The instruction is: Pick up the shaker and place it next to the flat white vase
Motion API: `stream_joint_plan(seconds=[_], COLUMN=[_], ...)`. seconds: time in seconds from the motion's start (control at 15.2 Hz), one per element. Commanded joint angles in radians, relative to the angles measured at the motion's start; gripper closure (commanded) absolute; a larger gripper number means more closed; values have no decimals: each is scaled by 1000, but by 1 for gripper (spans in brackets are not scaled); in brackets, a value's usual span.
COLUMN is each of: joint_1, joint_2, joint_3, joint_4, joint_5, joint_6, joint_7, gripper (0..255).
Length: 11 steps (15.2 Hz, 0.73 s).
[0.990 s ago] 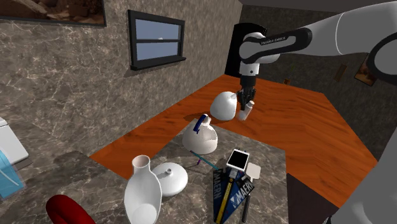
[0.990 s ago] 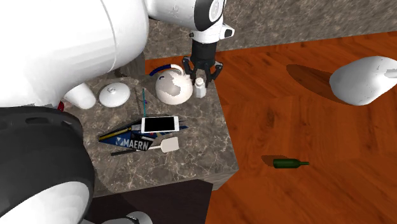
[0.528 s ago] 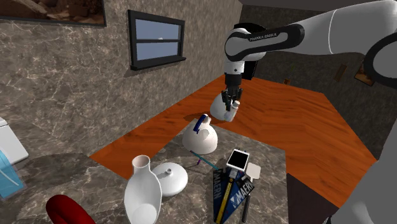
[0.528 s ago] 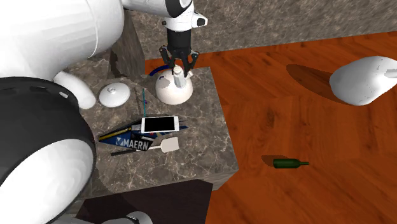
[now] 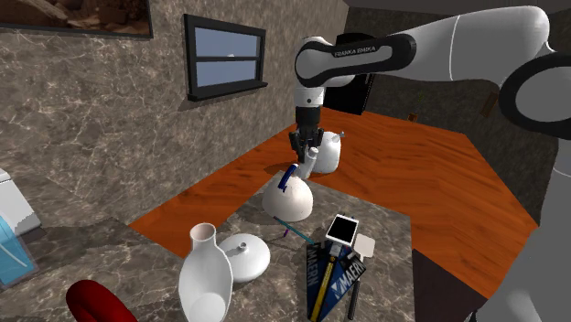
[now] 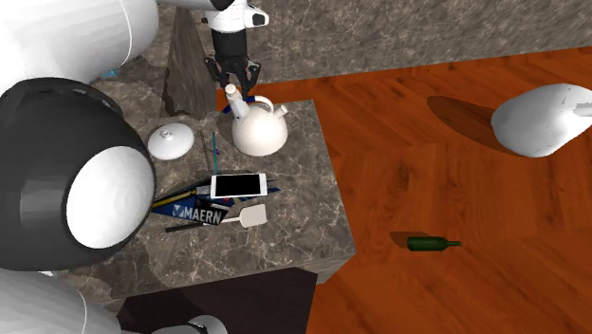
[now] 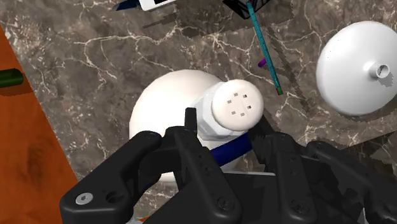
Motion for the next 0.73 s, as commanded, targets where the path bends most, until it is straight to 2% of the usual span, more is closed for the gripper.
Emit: stream_joint_plan(seconds=[0.0, 0.4, 0.59, 0.66], joint_1=[25, 98, 141, 141], joint_2=[42, 182, 289, 287], joint_3=[16, 55, 72, 71], joint_4=[64, 274, 442, 426], joint_5=[5, 13, 13, 13], joint_6=[-19, -83, -140, -126], joint_7=[43, 156, 217, 216], gripper=[255, 255, 255, 255])
